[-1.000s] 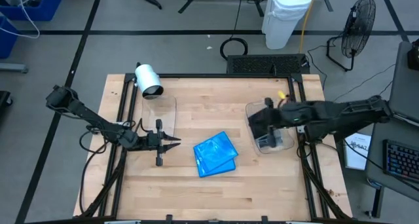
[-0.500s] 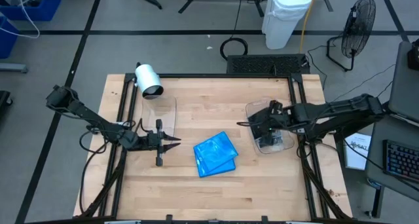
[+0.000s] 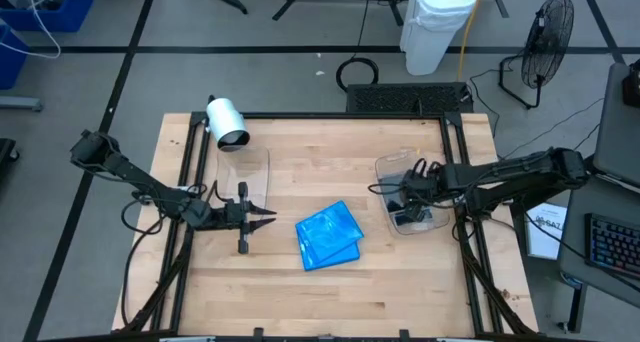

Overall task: Pick & place jewel cases by type
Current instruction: Put the blue CD case into the left transparent bin

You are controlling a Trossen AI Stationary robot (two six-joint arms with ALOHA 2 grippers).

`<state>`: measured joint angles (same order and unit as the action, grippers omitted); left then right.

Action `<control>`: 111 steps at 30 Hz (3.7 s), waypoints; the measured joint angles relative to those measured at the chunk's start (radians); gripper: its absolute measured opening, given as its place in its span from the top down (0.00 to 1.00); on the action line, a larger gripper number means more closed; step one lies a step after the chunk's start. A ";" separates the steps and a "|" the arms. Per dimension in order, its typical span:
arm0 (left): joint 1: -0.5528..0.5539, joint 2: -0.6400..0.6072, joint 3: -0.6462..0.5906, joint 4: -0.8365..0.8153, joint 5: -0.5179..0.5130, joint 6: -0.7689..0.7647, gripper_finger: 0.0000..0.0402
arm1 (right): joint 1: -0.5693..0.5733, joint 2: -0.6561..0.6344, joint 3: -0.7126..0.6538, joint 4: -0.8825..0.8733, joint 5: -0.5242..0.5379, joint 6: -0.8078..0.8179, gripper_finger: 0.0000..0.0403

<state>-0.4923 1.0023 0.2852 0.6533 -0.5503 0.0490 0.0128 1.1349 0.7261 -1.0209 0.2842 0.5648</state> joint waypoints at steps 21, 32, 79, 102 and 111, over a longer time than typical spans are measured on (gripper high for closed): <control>0.000 0.000 0.000 -0.008 0.000 -0.002 0.82 | 0.062 -0.598 -0.119 0.584 0.001 -0.348 1.00; 0.000 0.000 0.000 -0.008 0.000 -0.010 0.82 | 0.061 -0.780 -0.327 0.828 -0.065 -0.459 1.00; 0.000 0.000 0.000 -0.052 0.000 -0.055 0.82 | 0.061 -1.133 -0.669 1.066 -0.318 -0.523 1.00; 0.013 0.527 0.660 -0.834 0.147 0.058 0.82 | 0.061 -1.128 -0.671 1.058 -0.310 -0.394 1.00; 0.010 0.799 0.929 -0.992 0.302 -0.090 0.82 | 0.061 -1.128 -0.672 1.058 -0.311 -0.394 1.00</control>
<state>-0.4826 1.8010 1.2141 -0.3386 -0.2481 -0.0407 0.0734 0.0071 0.0544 0.0368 -0.0265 0.1711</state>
